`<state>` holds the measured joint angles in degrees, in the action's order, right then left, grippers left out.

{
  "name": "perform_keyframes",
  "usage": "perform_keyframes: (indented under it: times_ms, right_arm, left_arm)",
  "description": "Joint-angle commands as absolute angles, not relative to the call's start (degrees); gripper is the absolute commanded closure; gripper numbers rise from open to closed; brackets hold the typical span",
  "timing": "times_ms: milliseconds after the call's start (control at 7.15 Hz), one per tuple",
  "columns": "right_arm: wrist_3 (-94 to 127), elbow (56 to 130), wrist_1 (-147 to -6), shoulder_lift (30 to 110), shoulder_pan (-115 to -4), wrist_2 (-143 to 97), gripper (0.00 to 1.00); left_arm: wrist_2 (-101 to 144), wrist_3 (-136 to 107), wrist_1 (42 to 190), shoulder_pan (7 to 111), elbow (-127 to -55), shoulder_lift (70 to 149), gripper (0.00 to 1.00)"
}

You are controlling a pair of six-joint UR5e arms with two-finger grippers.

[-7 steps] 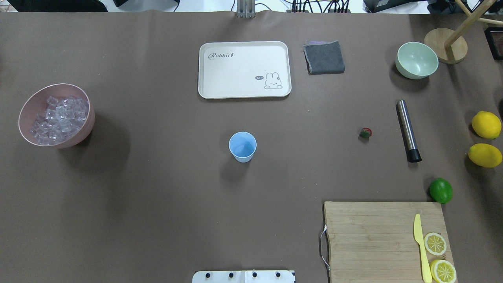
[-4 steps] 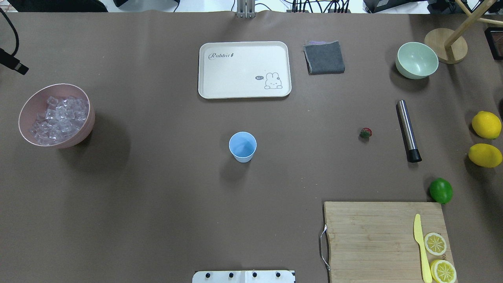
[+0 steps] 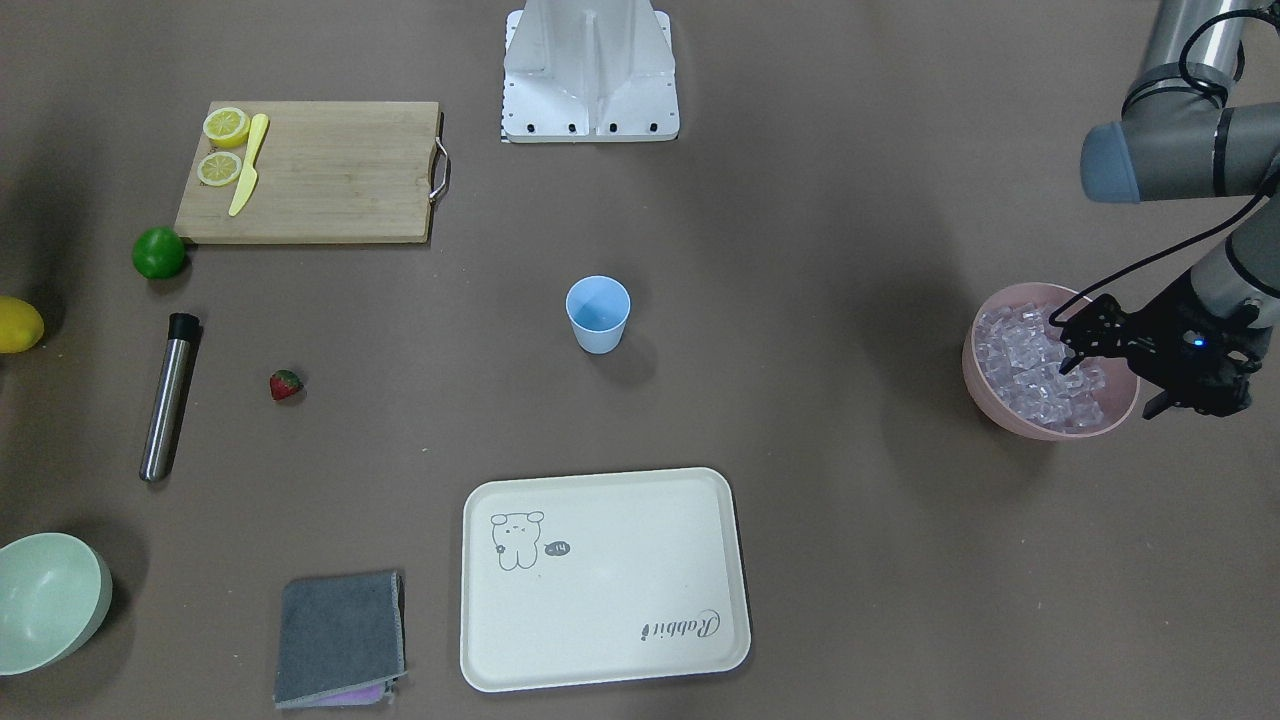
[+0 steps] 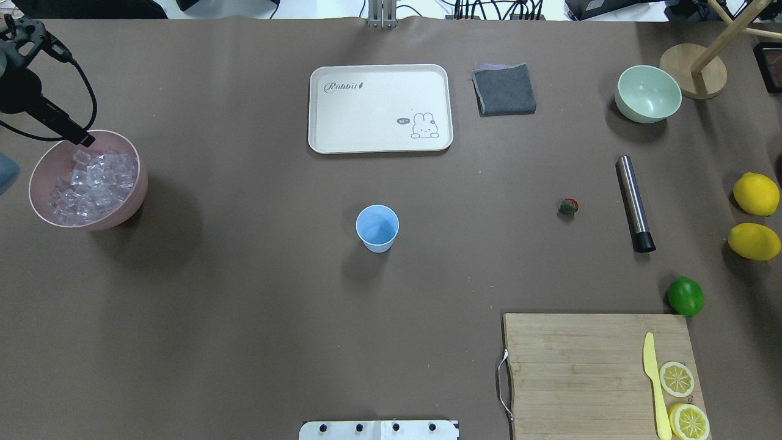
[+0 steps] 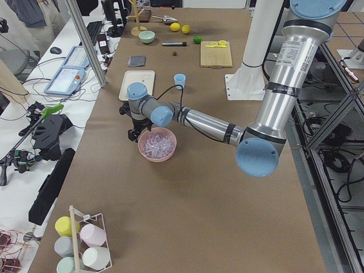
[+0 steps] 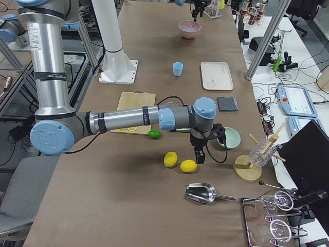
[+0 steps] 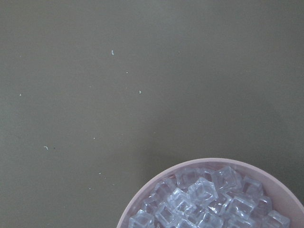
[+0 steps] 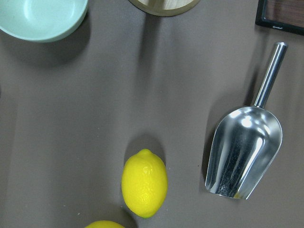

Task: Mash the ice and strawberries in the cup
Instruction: 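Lower the left gripper into the pink bowl of ice cubes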

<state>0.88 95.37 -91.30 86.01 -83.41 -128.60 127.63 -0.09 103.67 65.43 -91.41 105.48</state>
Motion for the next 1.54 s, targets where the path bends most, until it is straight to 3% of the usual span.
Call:
perform_keyframes:
  times_ms: [0, 839, 1118, 1398]
  right_arm:
    - [0.9, 95.5, -91.2, 86.0, -83.4, -128.7, 0.0]
    - [0.8, 96.0, -91.0, 87.1, -83.5, -128.6, 0.0]
    - [0.8, 96.0, -90.9, 87.2, -83.5, -128.6, 0.0]
    - [0.7, 96.0, -90.9, 87.1, -83.5, -128.6, 0.0]
  left_arm:
    - [127.0, 0.1, 104.0, 63.9, -91.1, 105.3, 0.03]
    - [120.8, 0.2, 104.1, 58.3, -88.7, 105.4, 0.04]
    - [120.8, -0.2, 104.1, 58.3, -88.4, 105.7, 0.18]
    - [120.8, -0.3, 104.0, 58.3, -88.7, 105.8, 0.68]
